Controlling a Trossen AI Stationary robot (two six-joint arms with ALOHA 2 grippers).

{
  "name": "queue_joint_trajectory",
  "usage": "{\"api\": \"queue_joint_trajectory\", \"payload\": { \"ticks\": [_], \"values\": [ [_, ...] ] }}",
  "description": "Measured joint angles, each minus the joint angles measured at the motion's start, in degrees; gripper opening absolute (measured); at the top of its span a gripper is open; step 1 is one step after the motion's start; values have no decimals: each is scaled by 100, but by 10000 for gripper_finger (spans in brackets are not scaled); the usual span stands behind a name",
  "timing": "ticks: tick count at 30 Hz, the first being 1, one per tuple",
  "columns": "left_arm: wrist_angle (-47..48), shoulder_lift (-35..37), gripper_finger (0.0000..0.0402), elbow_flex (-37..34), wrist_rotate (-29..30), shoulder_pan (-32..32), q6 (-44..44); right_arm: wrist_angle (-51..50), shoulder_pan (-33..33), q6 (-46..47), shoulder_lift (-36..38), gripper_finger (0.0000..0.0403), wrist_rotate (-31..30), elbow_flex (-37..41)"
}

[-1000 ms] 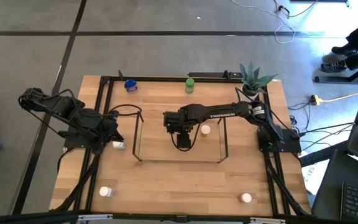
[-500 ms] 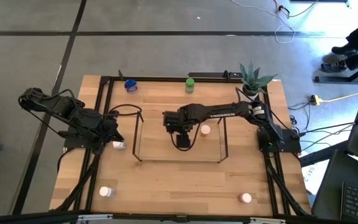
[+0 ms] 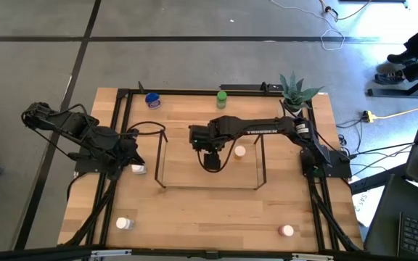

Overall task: Pick and place medicine bottles onto shelf by color
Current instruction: Put the orange pill bottle on the shelf, then put the green pill bottle on the shelf

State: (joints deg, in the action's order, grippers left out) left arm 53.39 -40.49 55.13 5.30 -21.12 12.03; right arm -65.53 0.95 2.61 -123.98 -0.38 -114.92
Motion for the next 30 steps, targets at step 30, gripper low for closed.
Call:
{"api": "queue_joint_trajectory", "payload": {
  "ticks": [30],
  "values": [
    [91, 2, 25, 0, 1964, 0, 2605, -1133, 1854, 500, 173, 241, -17, -1936]
  ]
}}
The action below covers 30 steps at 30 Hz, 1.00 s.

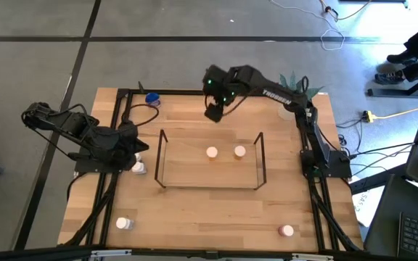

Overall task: Pick and place medicine bottles onto shelf by color
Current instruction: Put the green pill bottle on the shelf

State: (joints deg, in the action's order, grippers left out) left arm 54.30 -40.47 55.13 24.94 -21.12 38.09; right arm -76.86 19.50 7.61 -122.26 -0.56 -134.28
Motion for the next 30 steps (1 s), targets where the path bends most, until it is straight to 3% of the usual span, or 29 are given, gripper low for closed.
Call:
{"api": "queue_joint_trajectory", "payload": {
  "ticks": [7, 17, 30],
  "values": [
    [28, 0, 25, 0, 628, 19, 247, 18, 464, 916, 0, 241, -779, 0],
    [26, 0, 25, 0, 1675, 719, -9, 44, 1109, 1462, 0, 241, -658, 29],
    [13, 0, 25, 0, 1470, 1228, -72, 1202, 1264, 1017, 7, 241, -388, 1354]
  ]
}}
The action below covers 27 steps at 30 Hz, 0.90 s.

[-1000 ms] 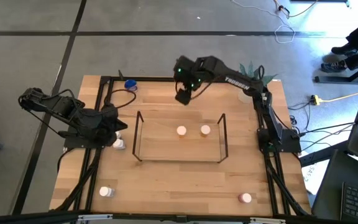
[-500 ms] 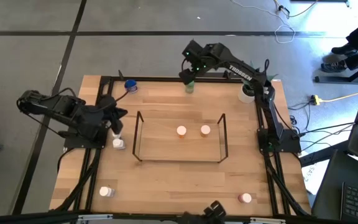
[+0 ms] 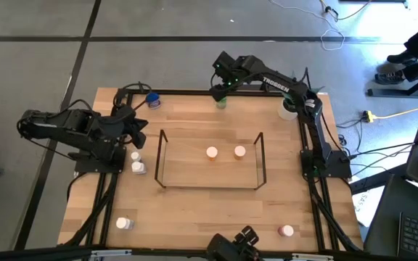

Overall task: Pick and place medicine bottles onto shelf by color
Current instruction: Put the green pill bottle on the shelf

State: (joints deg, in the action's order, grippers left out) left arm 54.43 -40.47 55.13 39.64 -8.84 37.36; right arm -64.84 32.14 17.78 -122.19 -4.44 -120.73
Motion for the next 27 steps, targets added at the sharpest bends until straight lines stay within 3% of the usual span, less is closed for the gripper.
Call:
{"api": "queue_joint_trajectory", "payload": {
  "ticks": [8, 14, 22, 27],
  "values": [
    [8, -2, 25, 0, 24, 0, -380, 404, 0, 8, 0, 241, 158, 544],
    [13, -2, 25, 0, 748, 1, -553, 402, -2, 632, 0, 241, 425, 589],
    [15, 0, 25, 0, 892, 177, -2104, 466, 0, 905, 0, 241, 415, 589],
    [4, -2, 25, 0, 859, 170, -2614, 468, -46, 895, 0, 241, 414, 587]
  ]
}}
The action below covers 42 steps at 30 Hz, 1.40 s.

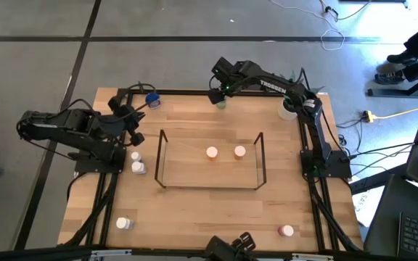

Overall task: Pick and place medicine bottles onto shelf by color
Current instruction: Put the green pill bottle on the shelf

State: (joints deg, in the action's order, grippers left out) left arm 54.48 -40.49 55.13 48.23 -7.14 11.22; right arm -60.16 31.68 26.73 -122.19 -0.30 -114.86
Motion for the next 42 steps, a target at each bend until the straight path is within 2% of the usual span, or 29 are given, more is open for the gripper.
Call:
{"api": "queue_joint_trajectory", "payload": {
  "ticks": [7, 15, 35, 42],
  "values": [
    [-2, 0, 25, 0, 86, 0, 13, 42, -2, 3, 0, 241, -2, -1],
    [-2, 0, 25, 0, -266, 0, 17, 111, -2, 31, 0, 241, -2, -1],
    [-2, 0, 25, 0, -271, 0, 17, 389, -4, 431, 0, 241, 32, -5],
    [-2, 0, 25, 0, -271, 0, 17, 256, -4, 157, 0, 256, -26, -5]
  ]
}}
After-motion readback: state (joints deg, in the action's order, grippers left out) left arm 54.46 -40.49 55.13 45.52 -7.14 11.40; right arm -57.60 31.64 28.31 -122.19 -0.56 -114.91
